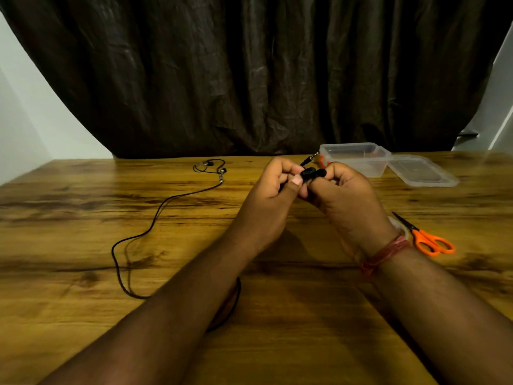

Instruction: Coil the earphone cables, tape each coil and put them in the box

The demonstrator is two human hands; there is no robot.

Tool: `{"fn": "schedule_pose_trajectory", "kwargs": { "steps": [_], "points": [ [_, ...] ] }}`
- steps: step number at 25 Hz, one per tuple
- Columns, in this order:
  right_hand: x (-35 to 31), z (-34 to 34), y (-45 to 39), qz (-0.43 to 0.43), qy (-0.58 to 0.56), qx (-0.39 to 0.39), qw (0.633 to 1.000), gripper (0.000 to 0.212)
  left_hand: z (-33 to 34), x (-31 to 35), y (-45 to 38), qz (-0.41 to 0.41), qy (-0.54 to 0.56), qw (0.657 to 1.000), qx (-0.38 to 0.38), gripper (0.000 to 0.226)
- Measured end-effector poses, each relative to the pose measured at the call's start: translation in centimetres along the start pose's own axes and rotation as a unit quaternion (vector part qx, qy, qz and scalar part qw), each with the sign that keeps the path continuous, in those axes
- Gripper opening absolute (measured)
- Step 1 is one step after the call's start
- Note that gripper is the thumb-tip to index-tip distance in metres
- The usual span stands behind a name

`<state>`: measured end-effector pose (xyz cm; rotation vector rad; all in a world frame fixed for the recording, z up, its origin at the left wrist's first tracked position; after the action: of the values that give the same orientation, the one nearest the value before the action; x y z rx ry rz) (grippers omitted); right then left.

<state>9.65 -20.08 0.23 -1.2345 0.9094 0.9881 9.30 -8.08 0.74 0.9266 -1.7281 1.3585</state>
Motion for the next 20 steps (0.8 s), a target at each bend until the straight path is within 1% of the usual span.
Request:
{"fn": "schedule_pose_trajectory", "kwargs": {
  "steps": [2,4,6,7,9,10,14,16,18,20],
  "points": [
    [-0.1,-0.3,0.0,-0.001,0.009,0.009,1.0,0.018,0.0,-0.3,0.0,-0.012,0.007,1.0,-0.007,0.012],
    [-0.2,-0.5,0.1,-0.014,0.038,0.007,0.999,0.015,0.1,-0.5,0.2,-0.013,0.009,1.0,-0.005,0.01],
    [-0.4,-0.4,0.1,-0.029,0.057,-0.004,0.998,0.025,-0.3,-0.4,0.2,0.001,0.003,1.0,0.025,0.015],
    [-0.5,-0.3,0.1,-0.032,0.067,-0.007,0.997,0.026,-0.5,-0.3,0.1,0.012,0.005,0.999,0.039,0.016],
    [-0.5,0.0,0.1,-0.031,0.071,-0.014,0.997,0.019,-0.9,-0.2,-0.1,0.027,0.019,0.998,0.049,0.015],
    [-0.4,0.2,0.1,-0.023,0.062,-0.02,0.998,0.016,-1.1,-0.3,-0.3,0.028,0.03,0.998,0.051,0.015],
    [0.3,0.8,0.3,0.043,-0.029,-0.057,0.997,0.016,-1.4,-0.7,-0.5,0.031,0.082,0.995,0.051,0.013],
    [0.7,0.9,0.5,0.077,-0.041,-0.072,0.994,0.017,-1.3,-0.6,-0.6,0.032,0.096,0.994,0.048,0.013],
    [0.6,1.0,0.4,0.079,-0.04,-0.087,0.992,0.019,-1.3,-0.5,-0.7,0.032,0.121,0.991,0.04,0.013],
    [0.3,1.3,0.4,0.073,-0.079,-0.108,0.988,0.022,-1.3,-0.4,-0.7,0.027,0.158,0.987,0.027,0.014]
  ]
}}
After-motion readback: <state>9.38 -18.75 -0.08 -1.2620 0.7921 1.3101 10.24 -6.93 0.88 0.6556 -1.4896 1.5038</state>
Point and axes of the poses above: each hand's wrist, its own y-axis away from the middle knuckle, its own z-axis out of the palm, x = y × z, the point moved 7 cm from there along -y, towards the middle knuckle, and after that the axes turned 3 degrees about -z, right-handed, at the moved point
